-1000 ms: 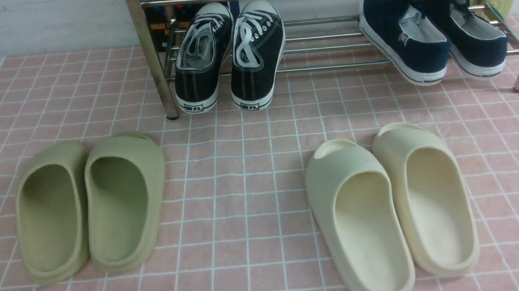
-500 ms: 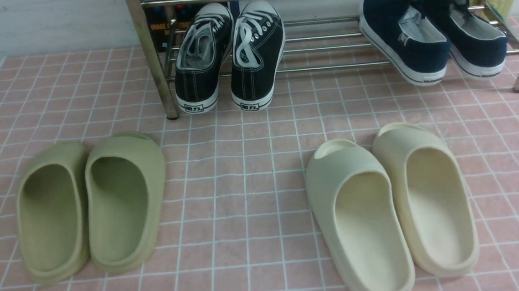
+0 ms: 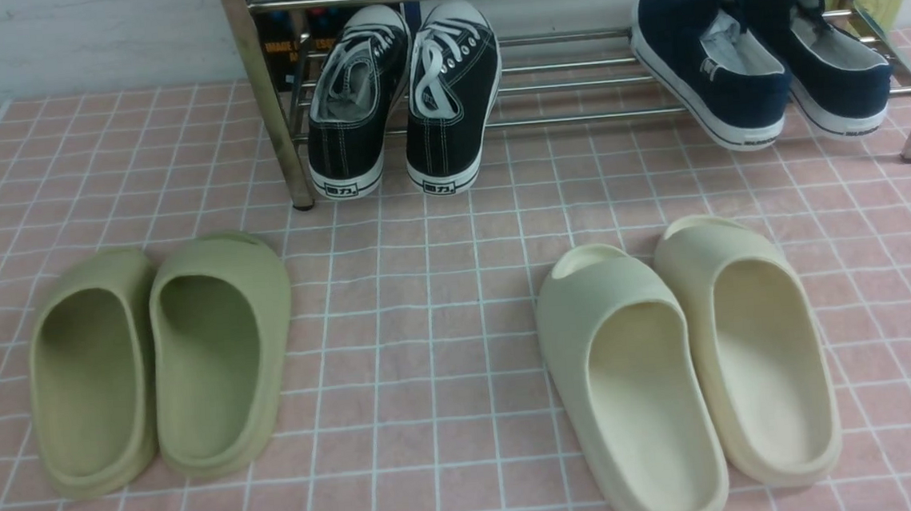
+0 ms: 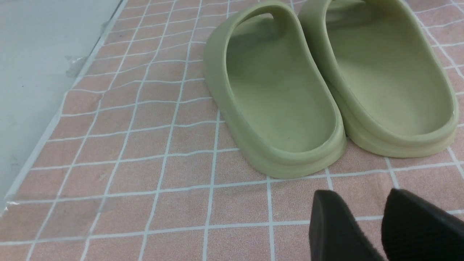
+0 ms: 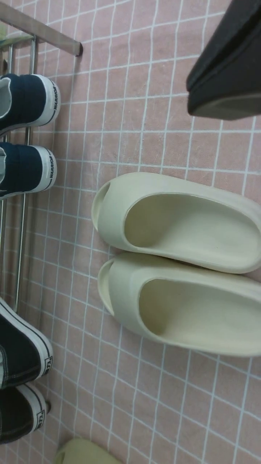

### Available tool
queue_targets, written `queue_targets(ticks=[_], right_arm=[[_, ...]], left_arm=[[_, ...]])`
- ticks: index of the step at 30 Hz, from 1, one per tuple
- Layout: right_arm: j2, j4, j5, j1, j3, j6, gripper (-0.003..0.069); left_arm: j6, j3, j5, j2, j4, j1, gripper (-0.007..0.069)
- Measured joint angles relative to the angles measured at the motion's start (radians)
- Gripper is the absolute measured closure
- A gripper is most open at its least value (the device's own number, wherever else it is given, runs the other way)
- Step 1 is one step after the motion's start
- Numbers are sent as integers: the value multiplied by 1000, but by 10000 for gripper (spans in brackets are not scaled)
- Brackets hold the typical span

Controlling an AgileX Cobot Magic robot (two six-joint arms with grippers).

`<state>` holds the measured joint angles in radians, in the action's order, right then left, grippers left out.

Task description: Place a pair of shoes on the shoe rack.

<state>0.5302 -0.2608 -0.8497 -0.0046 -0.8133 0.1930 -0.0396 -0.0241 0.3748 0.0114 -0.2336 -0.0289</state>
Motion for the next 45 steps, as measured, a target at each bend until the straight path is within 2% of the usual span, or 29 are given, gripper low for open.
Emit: queue_targets(ticks=[3, 9, 13, 17, 20, 22, 31, 45], right_arm=[[-5, -25, 50, 0, 44, 48, 678], [-156, -7, 349, 0, 304, 56, 678], [-336, 71, 597, -6, 560, -75, 678], [-480, 188, 698, -31, 776, -252, 678], [-534, 252, 647, -50, 837, -364, 678], [-539, 268, 605, -54, 837, -393, 678], [-539, 261, 484, -54, 831, -365, 678], [-539, 261, 469, -54, 827, -365, 669]], left_arm=[[0, 0, 0, 0, 0, 0, 385], [0, 0, 0, 0, 0, 0, 385], [0, 0, 1, 0, -1, 0, 385], [0, 0, 1, 0, -1, 0, 385], [0, 0, 1, 0, -1, 0, 385], [0, 0, 1, 0, -1, 0, 385], [0, 0, 2, 0, -4, 0, 385], [0, 0, 3, 0, -4, 0, 385]])
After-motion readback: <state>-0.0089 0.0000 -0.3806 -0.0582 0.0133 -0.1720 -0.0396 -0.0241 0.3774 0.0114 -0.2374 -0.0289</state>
